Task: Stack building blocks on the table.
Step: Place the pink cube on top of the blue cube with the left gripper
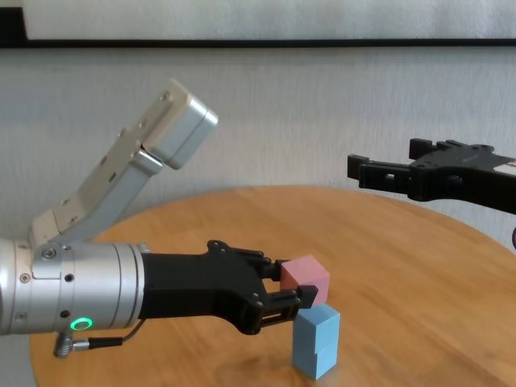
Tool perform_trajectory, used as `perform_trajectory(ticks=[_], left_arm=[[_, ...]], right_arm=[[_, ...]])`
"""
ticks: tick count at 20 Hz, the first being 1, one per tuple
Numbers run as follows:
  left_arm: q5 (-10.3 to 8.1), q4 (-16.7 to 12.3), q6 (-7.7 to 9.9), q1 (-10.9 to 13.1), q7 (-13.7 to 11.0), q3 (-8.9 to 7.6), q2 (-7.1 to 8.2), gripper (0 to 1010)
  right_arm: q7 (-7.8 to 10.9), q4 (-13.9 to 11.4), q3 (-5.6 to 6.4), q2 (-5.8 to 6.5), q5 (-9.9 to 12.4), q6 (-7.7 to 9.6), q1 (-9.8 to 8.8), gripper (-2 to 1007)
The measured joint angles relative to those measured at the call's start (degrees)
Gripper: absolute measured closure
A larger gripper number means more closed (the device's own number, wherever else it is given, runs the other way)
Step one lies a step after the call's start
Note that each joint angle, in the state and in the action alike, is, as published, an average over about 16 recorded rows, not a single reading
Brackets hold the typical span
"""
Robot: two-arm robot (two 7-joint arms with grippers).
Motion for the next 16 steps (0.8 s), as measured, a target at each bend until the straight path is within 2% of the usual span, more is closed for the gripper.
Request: perform_trajectory(ticks=[10,16], left_arm=[[-1.83,2.44,-1.56,-1.36,-0.03,1.04,-0.61,610],[-2.58,3.35,-1.6,-2.1,-0.01,2.04,-0.76,610]], right_arm=[[0.0,0.0,0.0,0.0,0.0,0.0,0.0,0],[0.0,0.0,0.0,0.0,0.0,0.0,0.0,0]])
